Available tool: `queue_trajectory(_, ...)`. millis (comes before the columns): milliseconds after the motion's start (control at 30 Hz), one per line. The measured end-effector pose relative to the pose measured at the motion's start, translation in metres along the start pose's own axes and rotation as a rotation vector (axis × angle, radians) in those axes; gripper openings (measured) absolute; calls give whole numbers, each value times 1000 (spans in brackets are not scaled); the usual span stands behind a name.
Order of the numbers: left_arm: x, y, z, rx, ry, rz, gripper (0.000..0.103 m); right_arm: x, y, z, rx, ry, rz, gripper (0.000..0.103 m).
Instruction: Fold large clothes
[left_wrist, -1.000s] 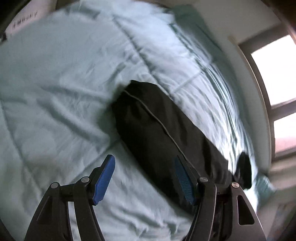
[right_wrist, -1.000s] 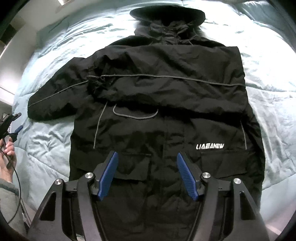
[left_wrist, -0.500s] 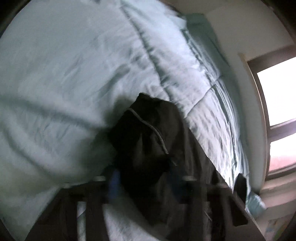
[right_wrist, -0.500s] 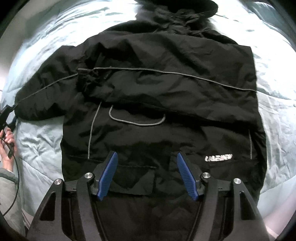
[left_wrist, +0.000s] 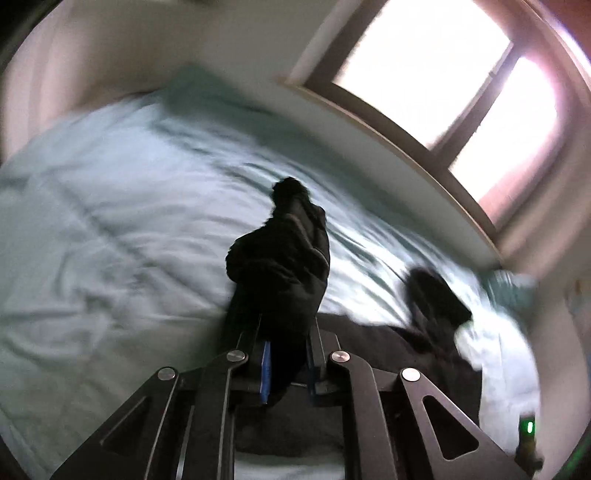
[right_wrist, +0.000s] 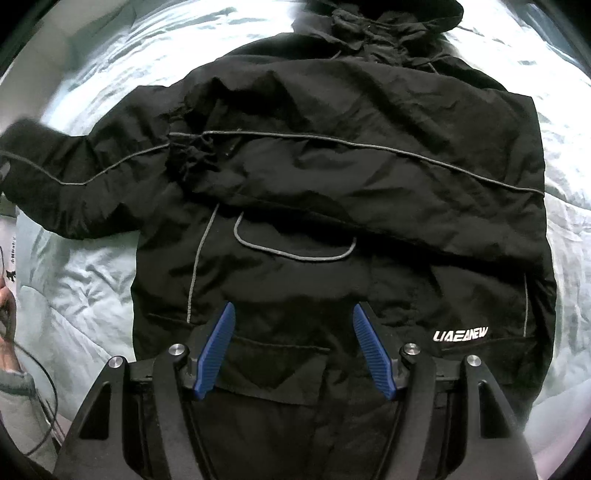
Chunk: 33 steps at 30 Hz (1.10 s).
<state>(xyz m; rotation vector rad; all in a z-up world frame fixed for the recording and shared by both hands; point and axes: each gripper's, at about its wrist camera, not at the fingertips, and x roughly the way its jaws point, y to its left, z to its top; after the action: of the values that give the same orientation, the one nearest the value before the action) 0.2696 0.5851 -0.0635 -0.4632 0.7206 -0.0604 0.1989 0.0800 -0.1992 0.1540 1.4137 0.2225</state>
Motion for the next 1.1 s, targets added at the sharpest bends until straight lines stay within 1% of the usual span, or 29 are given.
queue_trajectory(33, 5, -27, -4, 53, 10, -15, 14, -1, -3, 0, 5, -3, 7, 70)
queue_trajectory(67, 9, -45, -8, 87, 19, -26, 14, -3, -7, 0, 14, -9, 16, 70)
queue_trajectory(100, 19, -75, -15, 141, 39, -48, 14, -4, -13, -1, 23, -14, 23, 70)
queue_trajectory(133, 23, -93, -20, 172, 53, -64, 14, -5, -19, -1, 31, -18, 26, 70)
queue_trajectory(167, 34, -120, -28, 217, 80, -90, 14, -5, -23, -2, 36, -21, 26, 70)
queue_trajectory(233, 53, -160, -43, 289, 125, -141, 14, -5, -34, -3, 50, -26, 26, 70)
queue_trajectory(300, 74, -206, -65, 367, 185, -201, 14, -3, -49, -5, 74, -26, 39, 70)
queue_trajectory(367, 94, -243, -86, 425, 244, -240, 14, 0, -62, -6, 94, -23, 50, 70)
queue_trajectory(433, 115, -275, -110, 488, 286, -238, 14, 4, -75, -7, 112, -15, 53, 70)
queue_trajectory(500, 136, -295, -129, 518, 320, -228, 14, 5, -89, -7, 128, -12, 56, 70)
queue_trajectory(567, 154, -308, -145, 520, 363, -222, 16, 6, -103, -7, 143, -12, 56, 70)
queue_trajectory(633, 178, -315, -159, 495, 440, -201, 22, 7, -116, -7, 151, -12, 47, 70)
queue_trajectory(700, 194, -310, -171, 459, 513, -206, 28, 9, -125, -5, 151, -12, 37, 70)
queue_trajectory(767, 208, -301, -179, 373, 620, -283, 31, 9, -131, -1, 143, -15, 35, 70)
queue_trajectory(800, 216, -293, -183, 290, 702, -336, 35, 9, -134, 2, 141, -22, 40, 70)
queue_trajectory(833, 222, -284, -187, 200, 782, -376, 35, 8, -136, 7, 139, -34, 54, 70)
queue_trajectory(867, 224, -279, -190, 151, 814, -397, 35, 6, -137, 10, 136, -44, 66, 70)
queue_trajectory(900, 219, -273, -190, 126, 816, -406, 35, 3, -137, 16, 131, -59, 79, 70)
queue_trajectory(967, 198, -267, -183, 157, 756, -375, 36, -1, -134, 31, 116, -91, 100, 70)
queue_trajectory(1000, 187, -264, -179, 164, 733, -358, 39, -1, -131, 39, 108, -101, 112, 70)
queue_trajectory(1067, 166, -253, -169, 148, 703, -343, 42, 2, -123, 59, 93, -116, 143, 70)
queue_trajectory(1100, 156, -247, -164, 153, 678, -319, 43, 7, -119, 69, 91, -115, 166, 70)
